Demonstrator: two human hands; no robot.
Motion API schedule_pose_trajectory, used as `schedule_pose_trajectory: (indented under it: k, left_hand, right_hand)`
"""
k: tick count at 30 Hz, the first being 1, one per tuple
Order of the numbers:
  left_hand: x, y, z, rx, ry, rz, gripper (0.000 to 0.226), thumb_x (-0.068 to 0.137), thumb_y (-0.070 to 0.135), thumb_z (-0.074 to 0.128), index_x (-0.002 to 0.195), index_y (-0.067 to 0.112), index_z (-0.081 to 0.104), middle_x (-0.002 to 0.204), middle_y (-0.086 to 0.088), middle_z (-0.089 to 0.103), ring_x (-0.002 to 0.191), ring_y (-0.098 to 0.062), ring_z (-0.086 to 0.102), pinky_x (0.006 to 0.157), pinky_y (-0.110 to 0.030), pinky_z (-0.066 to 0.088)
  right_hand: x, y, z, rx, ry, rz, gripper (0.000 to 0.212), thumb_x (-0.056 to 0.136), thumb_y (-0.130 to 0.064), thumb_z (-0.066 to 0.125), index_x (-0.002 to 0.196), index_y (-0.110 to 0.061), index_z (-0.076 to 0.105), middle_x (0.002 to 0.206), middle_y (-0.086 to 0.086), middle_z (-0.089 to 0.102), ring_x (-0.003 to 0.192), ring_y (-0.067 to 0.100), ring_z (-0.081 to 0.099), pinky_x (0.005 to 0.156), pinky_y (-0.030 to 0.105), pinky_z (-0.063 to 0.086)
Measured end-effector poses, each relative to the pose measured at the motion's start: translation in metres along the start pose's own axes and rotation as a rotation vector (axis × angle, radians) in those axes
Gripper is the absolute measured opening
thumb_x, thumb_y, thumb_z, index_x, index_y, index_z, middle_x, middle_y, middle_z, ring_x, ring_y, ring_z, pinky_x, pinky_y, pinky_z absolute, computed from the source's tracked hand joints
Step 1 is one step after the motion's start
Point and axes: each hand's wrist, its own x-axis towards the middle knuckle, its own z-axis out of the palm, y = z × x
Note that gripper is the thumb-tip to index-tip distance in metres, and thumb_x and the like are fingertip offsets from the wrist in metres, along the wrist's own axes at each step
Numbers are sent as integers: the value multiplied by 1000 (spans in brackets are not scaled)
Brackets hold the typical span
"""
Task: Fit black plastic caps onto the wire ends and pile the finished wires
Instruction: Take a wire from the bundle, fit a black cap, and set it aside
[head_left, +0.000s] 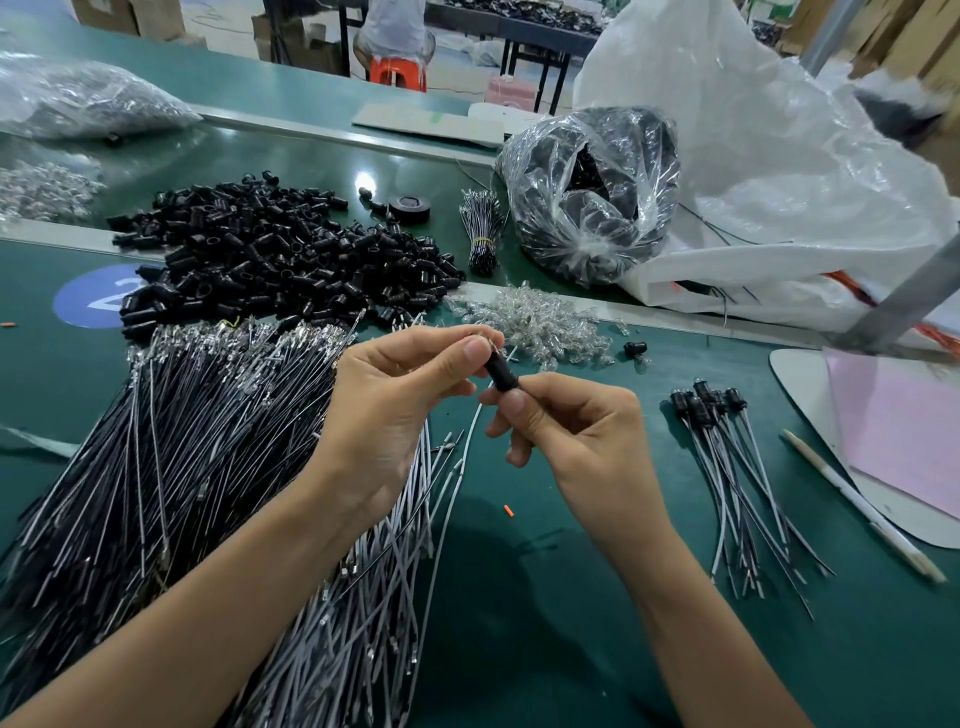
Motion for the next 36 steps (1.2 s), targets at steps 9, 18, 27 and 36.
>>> schedule_pose_trajectory:
  k: [9, 18, 27, 36]
  left_hand:
    - [-1, -2, 1, 34, -3, 50, 11, 69, 17, 76, 79, 13, 79, 85, -3, 76, 77, -11, 69, 69, -20, 53]
    - [-5, -4, 5, 21, 14, 54, 8, 69, 18, 76, 76, 15, 78, 86, -2, 76, 78, -12, 67, 69, -20, 52]
    - [-9, -6, 10, -22, 35, 68, 10, 75, 8, 69, 73, 14, 77, 87, -6, 76, 76, -12, 69, 66, -18, 52]
    - [-13, -6, 15, 40, -13, 70, 28, 68, 1, 72, 95, 8, 72, 87, -12, 76, 79, -19, 72, 70, -26, 57]
  right_hand:
    - [-1, 1, 2, -86, 41, 32, 10, 89, -8, 66, 89, -7, 76, 67, 6, 68, 50, 12, 53, 53, 25, 47]
    - [-3, -2, 5, -124, 82, -12, 8, 87, -16, 67, 89, -17, 74, 76, 3, 72, 59, 16, 65, 62, 24, 53]
    - [-6, -3, 10, -111, 85, 1, 10, 88, -13, 65, 89, -15, 75, 72, 1, 72, 59, 14, 66, 61, 23, 52]
    - [-2, -3, 7, -144, 154, -36, 20, 89, -17, 65, 70, -12, 70, 61, 1, 68, 50, 13, 61, 53, 22, 48]
